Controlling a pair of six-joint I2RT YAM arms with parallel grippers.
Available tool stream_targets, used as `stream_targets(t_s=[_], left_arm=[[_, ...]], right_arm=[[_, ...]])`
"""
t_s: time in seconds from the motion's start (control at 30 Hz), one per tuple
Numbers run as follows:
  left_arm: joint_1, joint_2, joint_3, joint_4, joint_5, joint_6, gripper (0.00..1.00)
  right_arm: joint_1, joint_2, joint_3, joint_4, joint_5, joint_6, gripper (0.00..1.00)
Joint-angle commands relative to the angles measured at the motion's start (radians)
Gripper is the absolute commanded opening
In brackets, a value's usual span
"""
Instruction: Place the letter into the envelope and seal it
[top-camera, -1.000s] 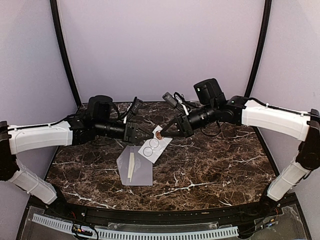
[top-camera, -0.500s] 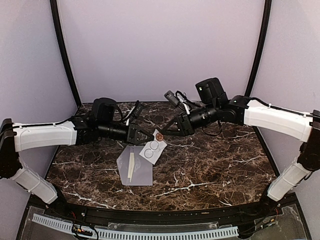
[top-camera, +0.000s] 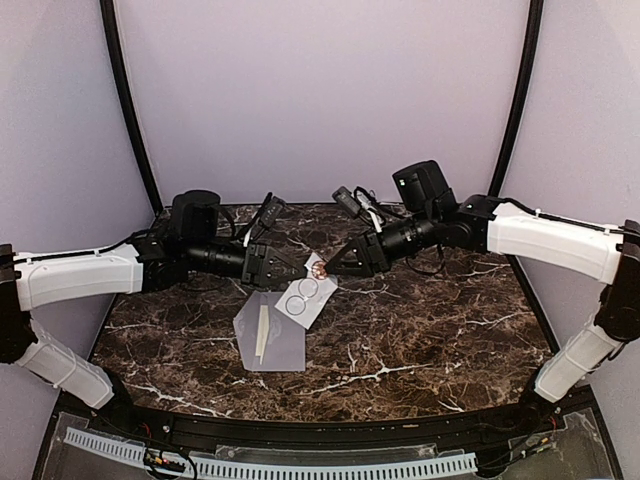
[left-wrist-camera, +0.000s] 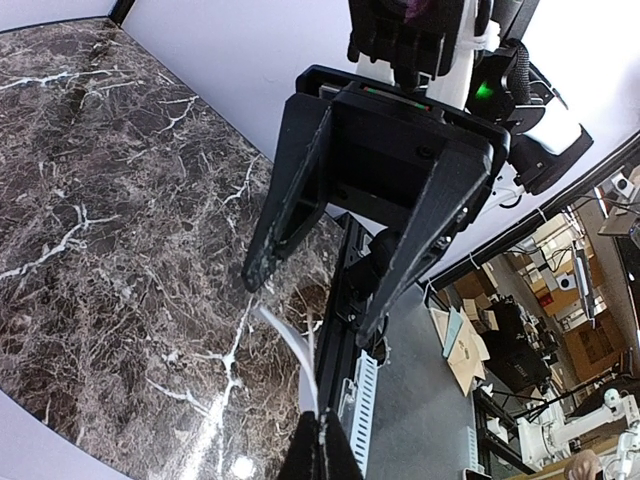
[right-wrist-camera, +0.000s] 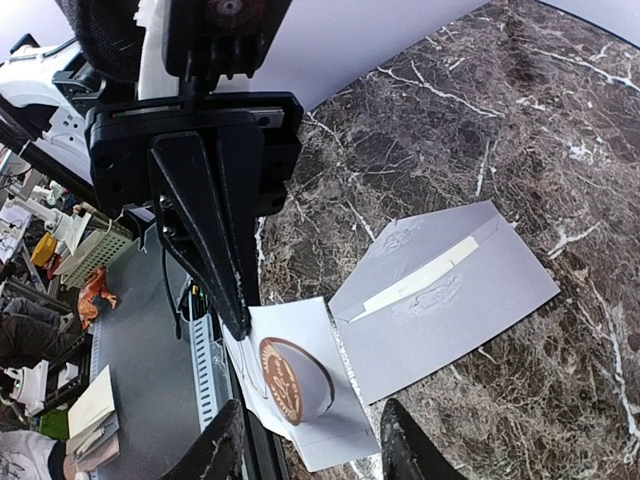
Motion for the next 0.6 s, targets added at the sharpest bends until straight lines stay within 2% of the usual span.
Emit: stream_targets(t_s=[0.0,0.17,0.57], left_arm=[[-0.001,-0.021,-0.016,0.042,0.041,0.005,0.00],[-0.001,-0.021,-0.016,0.056,0.048,-0.002,0.00],[-0.001,-0.011,-0.015,0.059,0.055,-0.009,0.00]], right_arm=[[-0.005,0.000,0.014,0.051,-0.047,0.000,0.40],[-0.005,0.006,0.025,0.046,-0.054,-0.003,0.30],[-0.002,0.024,0.038,0.051,-0.095,-0.012,0.16]])
